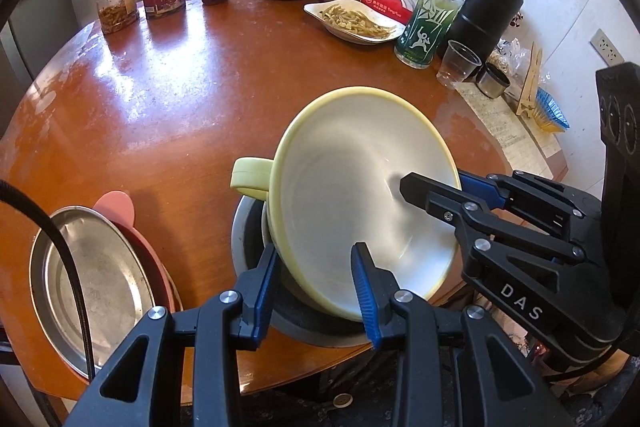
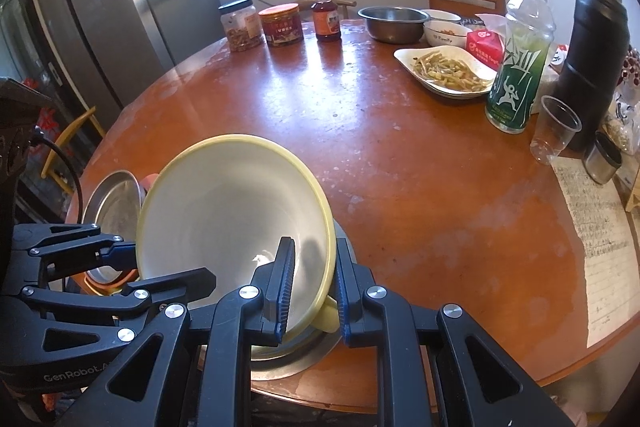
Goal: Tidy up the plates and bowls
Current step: 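Lower the yellow bowl into the deep steel bowl and open the left tool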
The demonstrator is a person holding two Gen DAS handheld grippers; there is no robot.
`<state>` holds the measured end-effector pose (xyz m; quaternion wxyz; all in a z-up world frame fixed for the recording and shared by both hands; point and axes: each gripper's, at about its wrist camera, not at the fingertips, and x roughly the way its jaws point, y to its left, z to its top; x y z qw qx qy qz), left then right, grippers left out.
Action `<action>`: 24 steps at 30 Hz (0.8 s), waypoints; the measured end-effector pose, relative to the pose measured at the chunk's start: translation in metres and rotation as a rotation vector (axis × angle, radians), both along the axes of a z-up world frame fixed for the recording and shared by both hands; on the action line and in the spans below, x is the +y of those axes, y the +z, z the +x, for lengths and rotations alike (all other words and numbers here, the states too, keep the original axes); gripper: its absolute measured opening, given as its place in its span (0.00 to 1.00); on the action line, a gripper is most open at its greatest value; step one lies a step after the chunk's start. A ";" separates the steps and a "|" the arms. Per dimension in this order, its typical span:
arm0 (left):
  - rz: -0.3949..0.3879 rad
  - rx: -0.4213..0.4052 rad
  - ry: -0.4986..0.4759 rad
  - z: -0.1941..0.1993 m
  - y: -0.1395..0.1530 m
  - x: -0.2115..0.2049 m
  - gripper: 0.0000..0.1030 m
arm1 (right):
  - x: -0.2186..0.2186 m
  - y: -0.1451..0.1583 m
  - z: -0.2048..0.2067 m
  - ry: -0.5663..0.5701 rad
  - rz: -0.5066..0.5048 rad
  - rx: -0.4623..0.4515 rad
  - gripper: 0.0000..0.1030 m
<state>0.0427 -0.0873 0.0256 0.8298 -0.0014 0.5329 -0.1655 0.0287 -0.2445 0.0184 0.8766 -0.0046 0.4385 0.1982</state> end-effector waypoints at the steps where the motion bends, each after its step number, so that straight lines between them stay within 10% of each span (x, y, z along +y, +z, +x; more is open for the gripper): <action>1: 0.000 0.001 0.000 0.000 0.000 0.000 0.36 | 0.000 0.000 0.000 0.002 -0.002 0.002 0.19; 24: 0.019 0.022 0.008 -0.010 0.003 0.006 0.38 | 0.000 -0.008 0.006 0.018 -0.008 0.032 0.19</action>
